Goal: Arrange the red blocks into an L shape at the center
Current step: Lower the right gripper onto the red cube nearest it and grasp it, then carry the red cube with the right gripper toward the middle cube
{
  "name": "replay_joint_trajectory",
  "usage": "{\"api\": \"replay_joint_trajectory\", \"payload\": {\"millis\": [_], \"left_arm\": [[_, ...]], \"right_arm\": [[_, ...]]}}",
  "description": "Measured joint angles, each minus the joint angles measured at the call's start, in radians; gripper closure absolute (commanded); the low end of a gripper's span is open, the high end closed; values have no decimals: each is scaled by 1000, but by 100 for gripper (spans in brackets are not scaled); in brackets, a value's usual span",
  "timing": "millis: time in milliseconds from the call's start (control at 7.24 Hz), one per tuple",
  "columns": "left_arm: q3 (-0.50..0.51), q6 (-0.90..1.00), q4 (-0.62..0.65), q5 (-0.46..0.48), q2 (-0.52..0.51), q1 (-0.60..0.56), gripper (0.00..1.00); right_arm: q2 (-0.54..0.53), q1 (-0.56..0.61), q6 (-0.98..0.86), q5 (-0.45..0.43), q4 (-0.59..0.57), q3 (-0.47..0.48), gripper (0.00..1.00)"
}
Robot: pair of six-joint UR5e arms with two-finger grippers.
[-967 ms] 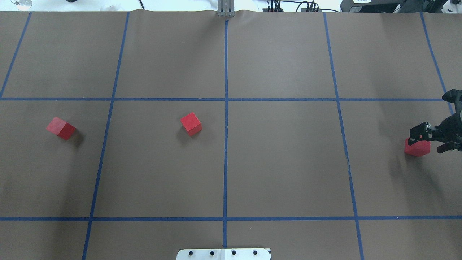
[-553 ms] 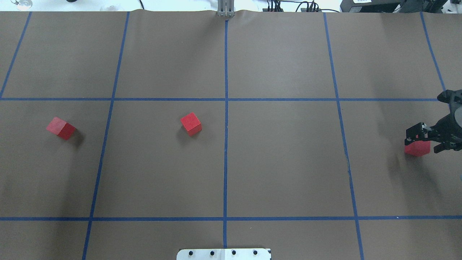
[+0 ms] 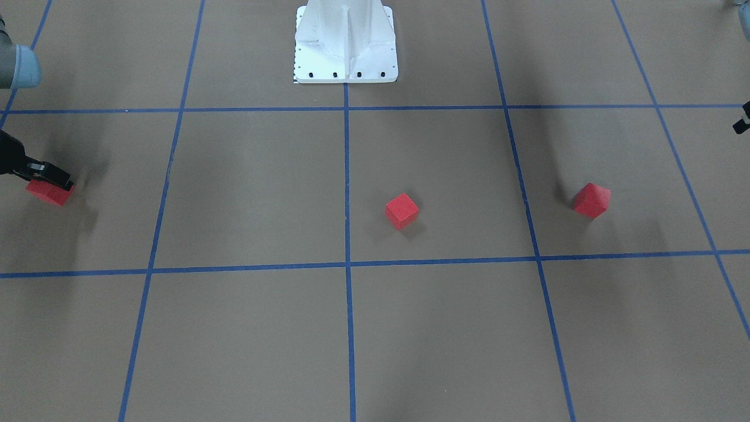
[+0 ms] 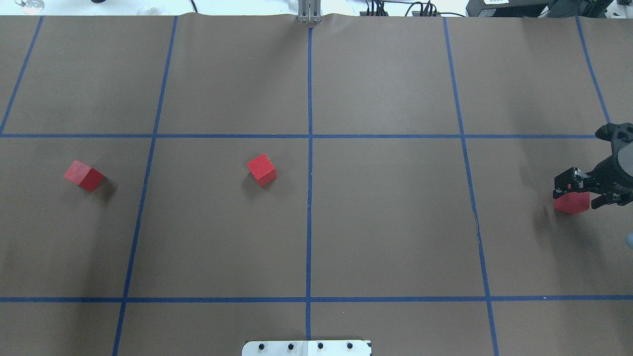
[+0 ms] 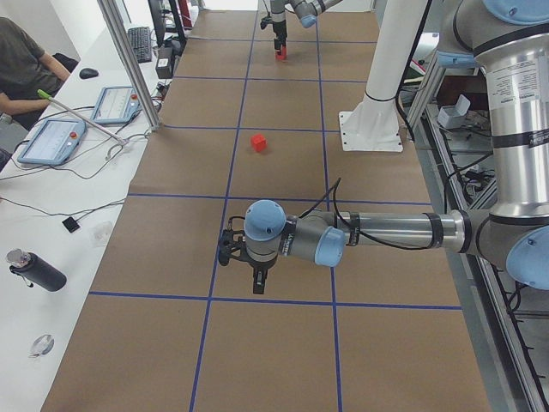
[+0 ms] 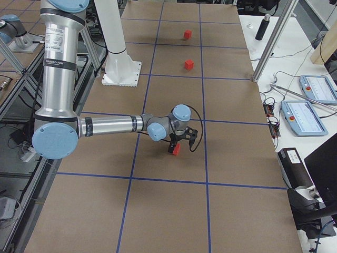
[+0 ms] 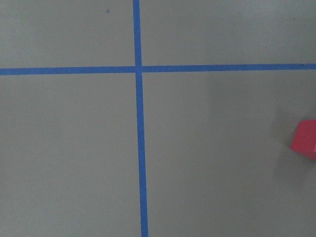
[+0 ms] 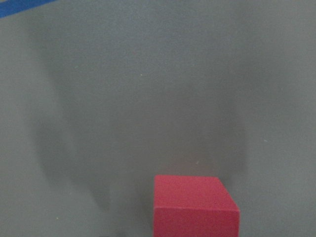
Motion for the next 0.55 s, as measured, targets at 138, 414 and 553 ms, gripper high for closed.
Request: {"api": "replay_joint_trajectory", "payload": {"millis": [138, 414, 553], "left_arm": [[0, 0, 0, 0, 0, 0, 0], [-2, 0, 0, 0, 1, 0, 0], [-3, 0, 0, 0, 1, 0, 0]], "right_arm": [[0, 0, 1, -3, 0, -3, 93], [1, 0, 5, -6, -1, 1, 100], [4, 1, 11, -5, -1, 21, 100]]}}
